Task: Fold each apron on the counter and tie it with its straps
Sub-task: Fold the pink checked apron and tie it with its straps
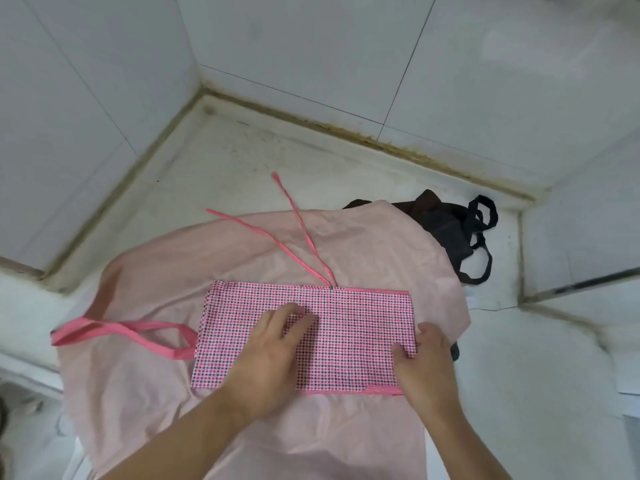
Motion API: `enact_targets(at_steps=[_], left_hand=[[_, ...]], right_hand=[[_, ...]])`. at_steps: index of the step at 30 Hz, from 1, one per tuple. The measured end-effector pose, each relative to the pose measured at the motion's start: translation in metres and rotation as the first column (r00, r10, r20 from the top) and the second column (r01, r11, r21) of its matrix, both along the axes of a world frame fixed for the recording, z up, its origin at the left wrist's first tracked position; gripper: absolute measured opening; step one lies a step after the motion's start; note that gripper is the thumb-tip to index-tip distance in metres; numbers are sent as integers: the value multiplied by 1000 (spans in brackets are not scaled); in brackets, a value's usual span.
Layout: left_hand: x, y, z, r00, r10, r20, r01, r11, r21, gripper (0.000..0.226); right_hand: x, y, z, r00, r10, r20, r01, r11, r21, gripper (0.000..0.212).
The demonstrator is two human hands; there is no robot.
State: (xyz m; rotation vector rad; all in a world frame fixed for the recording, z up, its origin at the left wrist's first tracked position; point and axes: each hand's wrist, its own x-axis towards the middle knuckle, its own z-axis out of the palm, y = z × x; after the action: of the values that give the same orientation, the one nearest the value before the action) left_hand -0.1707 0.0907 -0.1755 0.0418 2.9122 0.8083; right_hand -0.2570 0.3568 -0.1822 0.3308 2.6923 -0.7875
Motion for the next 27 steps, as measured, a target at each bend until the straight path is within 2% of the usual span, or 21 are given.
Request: enact_targets(at_steps=[2,4,6,9,11,13,15,16,17,18,19,20,21,22,23,24,25,27], left_hand=[[-4,16,-1,994,-47,98,34,991,132,79],[-8,24,-5,978,-49,203,31,995,94,94],[-13,25,-5,960,-16,279,3,999,48,112],[-24,25,2,928,2,372,8,1000,-24,134],[-31,28,8,906,14,423,25,996,-87,143],[-36,30,12,882,11,470,50,992,-117,151],[-40,28,17,857,0,516,29,998,-48,155],[-41,23,18,831,3,557,-37,998,50,155],[-42,18,21,799,3,601,-133,976,171,150],[-43,12,24,777,-3,629,-250,916,314,139],[-42,4,30,775,-11,632,-359,815,454,119],[-39,-1,36,780,-2,626,-462,672,578,92],[-35,-8,40,765,22,644,-569,492,659,68],[-31,-13,45,733,22,680,-654,299,695,58],[-27,-17,52,704,38,709,-703,184,688,54],[-23,-20,57,700,77,710,-712,154,685,48],[-19,-24,60,715,149,683,-697,218,683,43],[-14,-31,49,761,337,554,-646,478,596,43]], right_hand=[[-9,1,7,988,-63,138,68,997,-31,32],[-16,4,16,961,-60,269,79,995,-62,39],[-20,7,26,931,38,364,-10,997,-77,46],[-15,4,46,867,131,481,-72,988,-139,39],[-9,1,62,881,135,453,-55,981,-187,30],[1,-5,75,932,91,351,-2,969,-246,30],[15,-22,89,974,33,226,32,960,-277,35],[23,-33,96,990,21,142,18,962,-274,37],[30,-44,103,998,40,53,-24,963,-270,40],[37,-56,109,996,85,-4,-83,961,-263,43],[44,-70,112,990,132,-45,-139,951,-275,46],[51,-84,113,983,176,-58,-185,937,-297,51],[58,-99,111,973,222,-63,-230,920,-317,55],[64,-113,107,957,274,-93,-289,905,-311,58],[70,-127,101,926,354,-134,-378,881,-283,60],[75,-138,95,875,455,-163,-482,846,-228,59],[80,-147,89,811,565,-151,-585,795,-164,53],[85,-152,79,697,715,-51,-715,688,-121,49]])
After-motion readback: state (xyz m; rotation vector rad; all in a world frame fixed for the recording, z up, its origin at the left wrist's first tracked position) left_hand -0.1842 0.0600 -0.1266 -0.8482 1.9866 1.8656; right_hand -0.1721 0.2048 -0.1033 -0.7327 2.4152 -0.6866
